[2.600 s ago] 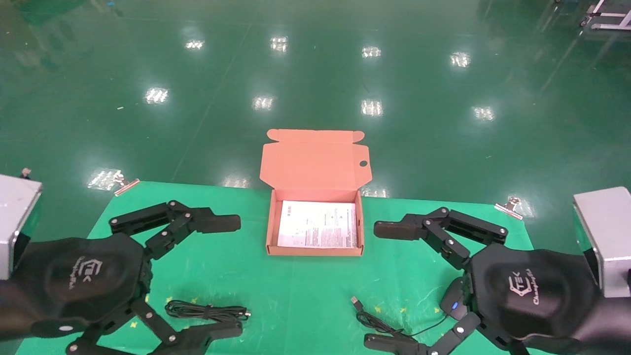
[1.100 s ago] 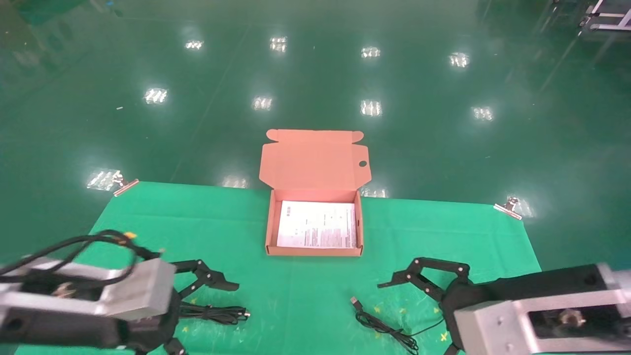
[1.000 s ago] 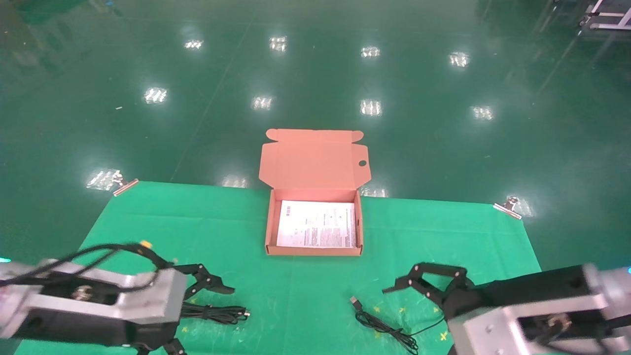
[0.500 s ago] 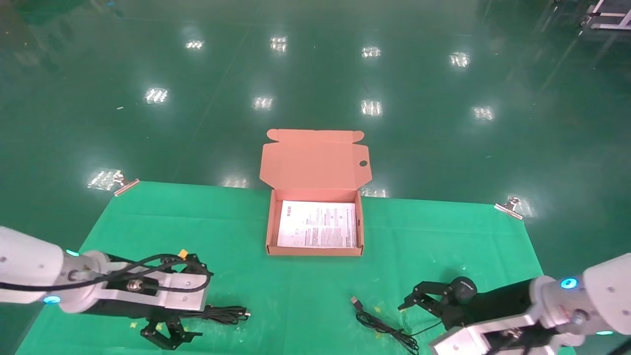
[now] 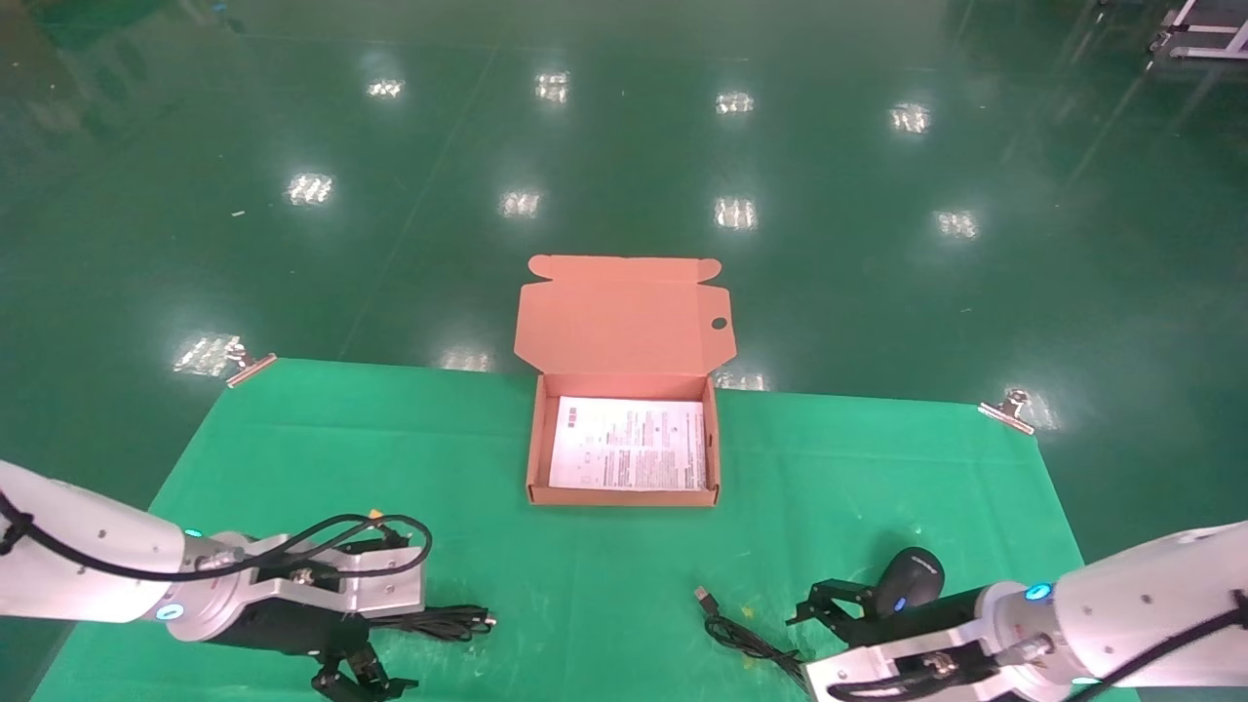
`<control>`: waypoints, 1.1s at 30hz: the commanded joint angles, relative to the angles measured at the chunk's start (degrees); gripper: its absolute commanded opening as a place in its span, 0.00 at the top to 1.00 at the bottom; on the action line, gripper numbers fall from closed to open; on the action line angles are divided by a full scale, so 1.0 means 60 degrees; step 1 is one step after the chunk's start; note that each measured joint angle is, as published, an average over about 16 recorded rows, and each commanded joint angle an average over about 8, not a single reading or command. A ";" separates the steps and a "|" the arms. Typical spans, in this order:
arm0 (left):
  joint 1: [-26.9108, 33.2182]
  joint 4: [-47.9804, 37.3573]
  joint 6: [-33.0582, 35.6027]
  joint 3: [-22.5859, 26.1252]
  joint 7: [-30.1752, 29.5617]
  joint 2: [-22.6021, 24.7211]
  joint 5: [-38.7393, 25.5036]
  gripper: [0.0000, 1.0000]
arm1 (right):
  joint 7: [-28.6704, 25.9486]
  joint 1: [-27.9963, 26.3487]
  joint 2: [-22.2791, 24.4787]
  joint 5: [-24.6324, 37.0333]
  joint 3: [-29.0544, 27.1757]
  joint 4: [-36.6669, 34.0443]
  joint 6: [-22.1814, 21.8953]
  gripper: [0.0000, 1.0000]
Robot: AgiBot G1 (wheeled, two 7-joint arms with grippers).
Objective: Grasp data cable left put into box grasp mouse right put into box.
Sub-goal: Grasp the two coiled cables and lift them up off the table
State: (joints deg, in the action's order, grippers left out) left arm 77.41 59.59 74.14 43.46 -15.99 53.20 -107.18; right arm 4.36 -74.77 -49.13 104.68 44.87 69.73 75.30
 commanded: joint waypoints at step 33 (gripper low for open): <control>0.0579 -0.4435 -0.1924 0.0279 0.2318 0.1533 -0.0662 1.00 | -0.0259 -0.0017 -0.1857 0.1025 0.0274 -0.3774 -0.1738 1.00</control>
State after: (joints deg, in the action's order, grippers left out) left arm 80.83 33.15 62.79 45.12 -2.10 62.36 -111.07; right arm 2.75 -74.86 -60.22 110.83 46.52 47.21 64.92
